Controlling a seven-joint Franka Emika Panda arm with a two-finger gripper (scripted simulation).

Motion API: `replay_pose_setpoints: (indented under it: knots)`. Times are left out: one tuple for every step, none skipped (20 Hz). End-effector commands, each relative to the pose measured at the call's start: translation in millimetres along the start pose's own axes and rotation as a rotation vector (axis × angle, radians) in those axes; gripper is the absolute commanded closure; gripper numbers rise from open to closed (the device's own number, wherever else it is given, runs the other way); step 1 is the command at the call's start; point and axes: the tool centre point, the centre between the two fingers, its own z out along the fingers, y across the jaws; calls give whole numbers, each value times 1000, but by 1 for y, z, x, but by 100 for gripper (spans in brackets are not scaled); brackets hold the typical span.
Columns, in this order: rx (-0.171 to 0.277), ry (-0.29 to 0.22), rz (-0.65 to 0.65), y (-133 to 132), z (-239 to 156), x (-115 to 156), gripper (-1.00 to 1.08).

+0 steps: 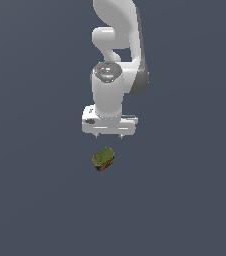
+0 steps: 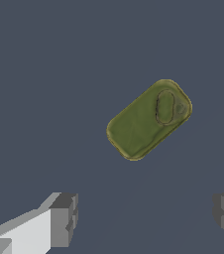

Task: Pick up the object and move it to a goal position.

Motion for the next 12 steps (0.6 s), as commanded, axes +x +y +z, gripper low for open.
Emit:
replay_pose_setpoints:
  knots:
    - [0, 0, 0, 0, 0, 0, -92]
    - [0, 0, -1, -1, 0, 0, -92]
    - [-1, 0, -5, -3, -1, 0, -92]
    - [-1, 0, -12, -6, -2, 0, -92]
    - [-2, -1, -22, -10, -4, 0, -92]
    - [-4, -1, -34, -15, -6, 0, -92]
    - [-5, -1, -47, -20, -8, 0, -92]
    - [-7, -1, -58, -24, -9, -1, -92]
    - [-8, -1, -67, -26, -10, -1, -92]
    - [-8, -1, -72, -27, -11, -1, -92]
    - [-8, -1, -73, -27, -11, -1, -92]
    - [-8, -1, -72, -27, -11, -1, -92]
